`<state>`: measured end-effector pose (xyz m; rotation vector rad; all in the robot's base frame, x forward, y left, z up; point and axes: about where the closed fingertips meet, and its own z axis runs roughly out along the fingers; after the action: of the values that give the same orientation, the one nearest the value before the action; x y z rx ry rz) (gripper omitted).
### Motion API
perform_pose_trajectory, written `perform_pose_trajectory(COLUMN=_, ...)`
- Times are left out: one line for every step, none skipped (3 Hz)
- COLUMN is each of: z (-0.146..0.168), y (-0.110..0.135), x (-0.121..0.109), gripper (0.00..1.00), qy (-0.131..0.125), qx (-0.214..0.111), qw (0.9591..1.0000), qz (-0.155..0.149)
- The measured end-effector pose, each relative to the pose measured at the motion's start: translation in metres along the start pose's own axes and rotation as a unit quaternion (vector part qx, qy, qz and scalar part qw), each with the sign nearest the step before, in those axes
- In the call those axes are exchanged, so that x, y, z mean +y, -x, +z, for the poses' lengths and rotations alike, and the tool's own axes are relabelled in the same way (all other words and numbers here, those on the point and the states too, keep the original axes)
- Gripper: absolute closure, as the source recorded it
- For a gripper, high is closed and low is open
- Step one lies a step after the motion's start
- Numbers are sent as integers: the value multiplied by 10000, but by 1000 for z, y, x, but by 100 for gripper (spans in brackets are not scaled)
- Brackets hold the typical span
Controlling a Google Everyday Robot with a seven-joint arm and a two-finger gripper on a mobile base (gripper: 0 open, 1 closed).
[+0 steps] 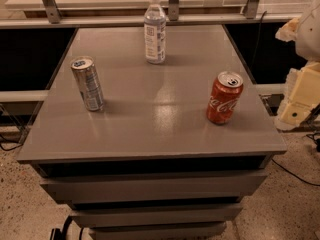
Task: Knock coke can over
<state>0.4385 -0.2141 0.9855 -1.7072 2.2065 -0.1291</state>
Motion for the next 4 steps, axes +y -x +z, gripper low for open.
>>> perform_pose_trajectory(z=0, y=0, x=0, gripper=0, qy=-1, qx=-1, qw=10000, qz=0)
perform_pose_trajectory(z=7, y=-1, x=-2, gripper=0, qy=188, qx=-407, qw=9989, qz=166)
perform_pose_trajectory(z=32, y=3, x=-5, gripper=0, qy=539, qx=-1238, qw=9901, qz=371)
perform_pose_trajectory(z=57, y=14, x=-6, gripper=0, qy=757, qx=-2056, qw=9742, qz=542)
